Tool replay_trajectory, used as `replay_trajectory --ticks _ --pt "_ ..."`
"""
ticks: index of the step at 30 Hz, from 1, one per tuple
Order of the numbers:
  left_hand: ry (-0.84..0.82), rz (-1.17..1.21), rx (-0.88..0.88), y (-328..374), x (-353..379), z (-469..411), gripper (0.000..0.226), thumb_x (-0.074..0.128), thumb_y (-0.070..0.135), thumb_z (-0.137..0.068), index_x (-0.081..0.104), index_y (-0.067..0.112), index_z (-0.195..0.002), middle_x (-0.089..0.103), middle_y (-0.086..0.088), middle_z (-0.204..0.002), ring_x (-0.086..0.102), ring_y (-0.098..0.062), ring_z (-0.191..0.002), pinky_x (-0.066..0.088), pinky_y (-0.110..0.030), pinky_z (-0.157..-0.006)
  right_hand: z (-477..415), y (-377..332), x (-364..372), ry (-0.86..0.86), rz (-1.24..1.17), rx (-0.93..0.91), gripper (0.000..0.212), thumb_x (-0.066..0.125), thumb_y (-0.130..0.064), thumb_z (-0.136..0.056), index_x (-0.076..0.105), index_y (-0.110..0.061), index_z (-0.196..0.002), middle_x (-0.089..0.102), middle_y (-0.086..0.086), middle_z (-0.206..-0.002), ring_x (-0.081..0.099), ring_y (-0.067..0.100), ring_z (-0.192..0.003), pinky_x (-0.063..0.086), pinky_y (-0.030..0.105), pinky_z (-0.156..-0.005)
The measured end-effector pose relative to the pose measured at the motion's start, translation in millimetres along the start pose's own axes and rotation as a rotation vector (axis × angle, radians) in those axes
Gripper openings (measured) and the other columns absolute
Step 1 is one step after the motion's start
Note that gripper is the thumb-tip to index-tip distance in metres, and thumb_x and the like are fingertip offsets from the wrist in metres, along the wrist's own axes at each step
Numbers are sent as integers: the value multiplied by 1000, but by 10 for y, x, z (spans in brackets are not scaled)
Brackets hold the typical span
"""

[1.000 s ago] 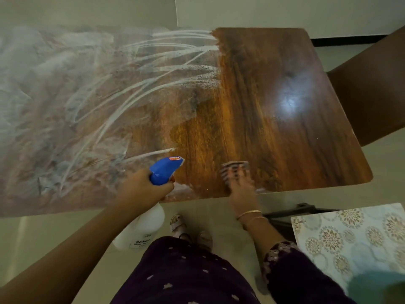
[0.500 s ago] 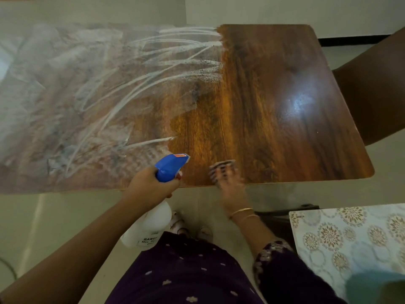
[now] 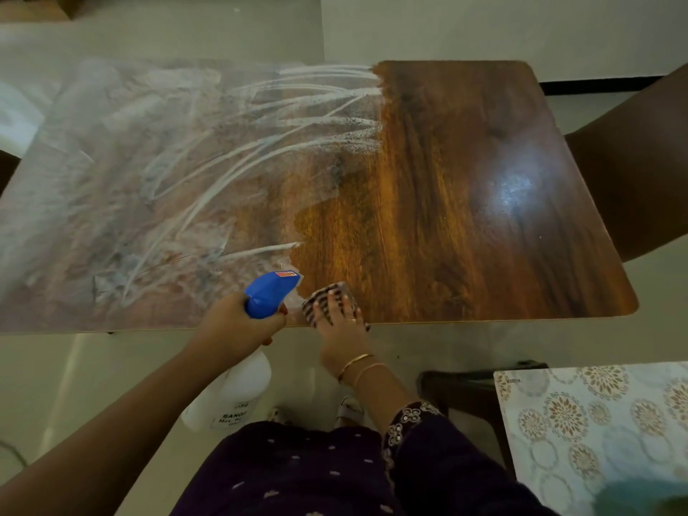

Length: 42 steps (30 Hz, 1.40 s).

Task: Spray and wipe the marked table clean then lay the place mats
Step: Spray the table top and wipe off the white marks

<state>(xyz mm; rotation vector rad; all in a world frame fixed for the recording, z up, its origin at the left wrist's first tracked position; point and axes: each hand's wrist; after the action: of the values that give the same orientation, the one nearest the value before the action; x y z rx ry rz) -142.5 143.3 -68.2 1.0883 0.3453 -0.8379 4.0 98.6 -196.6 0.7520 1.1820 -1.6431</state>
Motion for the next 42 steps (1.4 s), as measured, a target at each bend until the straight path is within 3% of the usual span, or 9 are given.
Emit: replay_trajectory --ticks 11,18,21,28,30,33,37,39,42 --pt "45 -62 -58 -421 -447 -46 21 65 26 -82 60 7 -75 67 -10 -65 55 -18 -53 40 -25 -54 -143 858 -376 110 -142 629 73 47 -12 -90 7 -18 -151 -7 13 -158 -7 38 -144 2 49 -117" --pt "-12 -44 -33 -811 -850 -130 24 67 26 -80 61 3 -82 68 -14 -69 68 -27 -66 54 -41 -69 -391 -308 27 129 -79 497 71 44 -14 -90 7 -17 -151 -7 15 -158 -5 41 -143 6 52 -116" --pt "-36 3 -20 -953 -1089 -162 17 66 21 -82 64 5 -88 69 -17 -79 68 -20 -65 51 -29 -63 -536 -854 187 129 -52 424 67 38 -15 -93 5 -17 -152 -8 16 -158 -6 41 -144 4 54 -115" --pt "-36 39 -62 -1350 -1680 -375 31 67 40 -62 66 15 -80 68 -13 -73 67 -38 -75 54 -43 -70 -848 -1819 479 -22 7 -82 69 38 -8 -90 9 -18 -152 -7 12 -159 -10 34 -145 -2 50 -116" --pt "-48 37 -38 -1429 -1796 -436 27 66 39 -62 66 17 -78 69 -15 -76 66 -40 -76 55 -47 -73 -849 -1597 450 23 -13 -36 69 36 -6 -88 13 -19 -151 -5 12 -159 -8 35 -145 5 51 -117" --pt "-16 18 -4 -1550 -1932 -514 7 66 16 -79 66 10 -81 68 -17 -73 67 -38 -75 49 -34 -65 -785 -1128 320 211 -65 316 70 37 -5 -84 19 -18 -150 5 15 -158 0 38 -145 13 54 -116" --pt "-9 -6 12 -1645 -2029 -509 11 66 20 -82 63 10 -83 67 -10 -66 64 -26 -65 44 -26 -58 -791 -962 113 229 -154 712 71 46 -11 -89 13 -18 -152 0 14 -159 -3 38 -145 9 50 -117" --pt "-7 -20 19 -1702 -2058 -496 12 65 22 -81 64 10 -83 68 -10 -65 62 -26 -63 46 -29 -60 -890 -1283 220 239 -144 694 73 47 -10 -87 14 -16 -151 1 16 -158 -2 40 -144 10 52 -117" --pt "5 -3 30 -1775 -2090 -492 15 65 24 -79 64 10 -82 68 -9 -64 67 -33 -67 54 -43 -68 -1025 -2090 624 289 -56 354 61 50 -11 -83 38 -9 -143 24 26 -151 18 51 -138 25 67 -106"
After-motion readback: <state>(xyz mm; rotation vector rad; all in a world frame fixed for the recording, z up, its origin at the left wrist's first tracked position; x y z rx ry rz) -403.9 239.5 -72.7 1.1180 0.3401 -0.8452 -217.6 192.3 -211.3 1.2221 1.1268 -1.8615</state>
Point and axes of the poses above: each hand's wrist, its own z-axis away from the middle knuckle, its own x-axis out of the palm, y = z × x
